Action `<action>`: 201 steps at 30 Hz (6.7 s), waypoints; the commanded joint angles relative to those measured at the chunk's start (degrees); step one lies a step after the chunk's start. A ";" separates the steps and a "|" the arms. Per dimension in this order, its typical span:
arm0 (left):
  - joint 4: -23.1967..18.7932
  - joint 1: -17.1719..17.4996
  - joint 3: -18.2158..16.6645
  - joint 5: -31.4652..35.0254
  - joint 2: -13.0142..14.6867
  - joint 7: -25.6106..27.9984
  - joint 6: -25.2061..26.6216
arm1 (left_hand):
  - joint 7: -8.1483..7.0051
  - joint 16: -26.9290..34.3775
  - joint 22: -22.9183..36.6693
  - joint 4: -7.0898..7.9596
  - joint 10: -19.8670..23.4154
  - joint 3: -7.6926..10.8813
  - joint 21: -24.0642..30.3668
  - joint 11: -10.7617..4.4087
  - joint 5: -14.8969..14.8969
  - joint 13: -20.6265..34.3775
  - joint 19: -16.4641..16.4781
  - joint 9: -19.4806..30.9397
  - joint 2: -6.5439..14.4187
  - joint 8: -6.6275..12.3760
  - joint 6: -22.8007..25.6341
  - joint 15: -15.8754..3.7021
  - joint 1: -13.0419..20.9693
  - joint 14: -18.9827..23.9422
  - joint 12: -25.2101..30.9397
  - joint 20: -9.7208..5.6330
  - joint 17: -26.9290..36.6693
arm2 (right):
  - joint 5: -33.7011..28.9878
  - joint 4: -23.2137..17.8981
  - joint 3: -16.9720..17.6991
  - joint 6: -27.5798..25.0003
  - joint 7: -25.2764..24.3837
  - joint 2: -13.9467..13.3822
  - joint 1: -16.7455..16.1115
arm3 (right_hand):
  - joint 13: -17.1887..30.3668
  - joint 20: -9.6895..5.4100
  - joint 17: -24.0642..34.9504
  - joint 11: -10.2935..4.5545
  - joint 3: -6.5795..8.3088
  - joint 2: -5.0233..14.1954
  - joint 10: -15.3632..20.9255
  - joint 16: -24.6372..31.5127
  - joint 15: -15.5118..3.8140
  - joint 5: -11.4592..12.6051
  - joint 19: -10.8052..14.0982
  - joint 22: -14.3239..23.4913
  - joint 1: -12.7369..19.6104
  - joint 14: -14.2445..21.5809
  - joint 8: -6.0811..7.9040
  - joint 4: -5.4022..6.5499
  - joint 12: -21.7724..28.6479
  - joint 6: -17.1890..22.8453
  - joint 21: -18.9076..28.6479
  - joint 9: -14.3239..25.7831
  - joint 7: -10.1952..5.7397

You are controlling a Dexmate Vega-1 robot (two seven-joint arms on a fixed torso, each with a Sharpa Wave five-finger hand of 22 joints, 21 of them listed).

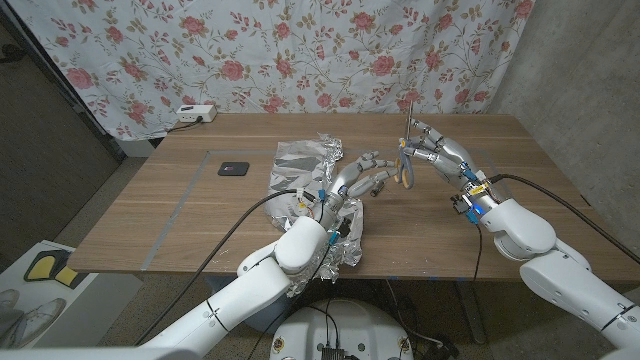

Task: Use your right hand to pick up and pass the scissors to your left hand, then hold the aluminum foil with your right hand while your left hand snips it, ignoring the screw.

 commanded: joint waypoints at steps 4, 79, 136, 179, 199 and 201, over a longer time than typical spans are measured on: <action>1.83 -0.98 0.51 -1.75 -0.07 -2.01 -1.29 | -0.57 0.30 0.11 -0.26 0.56 0.74 0.42 -0.24 0.57 0.27 0.18 0.34 0.37 0.39 1.03 -0.17 1.48 -0.43 0.34 0.10 0.03 | -0.08 -1.30 -0.87 -0.73 0.05 1.13 0.53 | 1.76 0.02 0.15 -0.75 -0.17 0.42 0.73 0.27 -9.49 0.30 -0.07 0.21 0.12 -0.25 0.10 -0.01 2.36 0.60 0.33 0.19 0.12; 6.14 -0.47 2.21 -1.31 -3.03 -1.15 -6.17 | -1.84 0.47 0.09 0.02 3.43 2.74 0.66 -2.27 2.31 0.20 2.47 0.35 0.65 0.15 5.33 -0.77 7.59 2.15 0.90 -0.02 -0.05 | -0.20 -1.23 -4.61 -1.00 -0.96 2.67 1.24 | 1.27 3.11 0.40 -0.80 -0.50 0.34 0.38 0.34 -7.46 0.94 0.14 0.21 -0.43 -0.07 0.15 0.14 3.14 0.73 0.09 0.18 0.03; 9.02 2.08 2.49 1.91 -8.55 6.90 -8.22 | -4.59 6.76 0.62 0.50 25.95 -1.29 1.50 -11.29 2.67 11.76 8.69 1.24 1.11 0.38 11.60 -6.73 9.11 23.07 15.77 3.11 4.02 | -2.07 -1.34 -6.30 1.70 -2.14 4.72 0.11 | 1.05 6.44 0.61 -1.91 -0.02 -0.03 -0.29 0.09 -6.30 0.93 -4.83 0.21 -1.11 -2.81 0.13 0.09 2.95 0.87 -0.19 0.14 -0.61; 11.91 3.66 2.31 3.45 -13.88 15.23 -9.78 | -6.42 19.60 1.52 0.26 29.90 -5.80 3.71 -12.91 0.12 32.95 16.60 12.97 0.40 11.38 19.29 -10.91 21.68 34.43 36.44 3.47 16.66 | -3.75 -0.70 -8.51 1.44 -2.24 5.53 1.40 | 0.42 6.57 0.65 -2.08 0.33 -0.17 -1.09 -0.03 -5.41 0.82 -8.81 0.19 -1.41 -5.18 0.12 0.07 2.16 1.00 -0.43 0.13 -1.27; 13.84 5.61 2.53 4.01 -17.20 19.86 -12.80 | -5.78 27.45 2.22 0.80 30.70 -9.71 4.48 -12.96 -0.49 43.40 18.81 25.74 0.80 23.65 18.46 -12.63 25.23 37.59 44.67 3.21 23.26 | -1.68 -0.90 -7.86 0.38 -2.01 4.51 1.21 | 0.47 6.51 0.67 -1.68 0.22 -0.23 -2.09 0.17 -5.11 0.73 -9.17 0.21 -1.67 -5.49 0.05 0.16 1.74 0.78 -0.19 0.13 -1.07; 13.96 5.71 2.49 3.70 -17.31 19.80 -13.01 | -5.66 27.09 2.25 0.95 30.25 -9.57 4.43 -12.78 -0.56 43.61 18.66 25.72 1.23 23.87 18.29 -12.47 25.26 37.51 44.67 3.46 23.00 | -1.47 -0.78 -7.85 0.37 -1.61 4.29 1.32 | 0.50 6.51 0.71 -1.39 -0.01 -0.33 -3.21 0.14 -4.82 0.60 -9.24 0.22 -1.87 -5.88 -0.08 0.23 1.32 0.42 -0.13 0.13 -1.02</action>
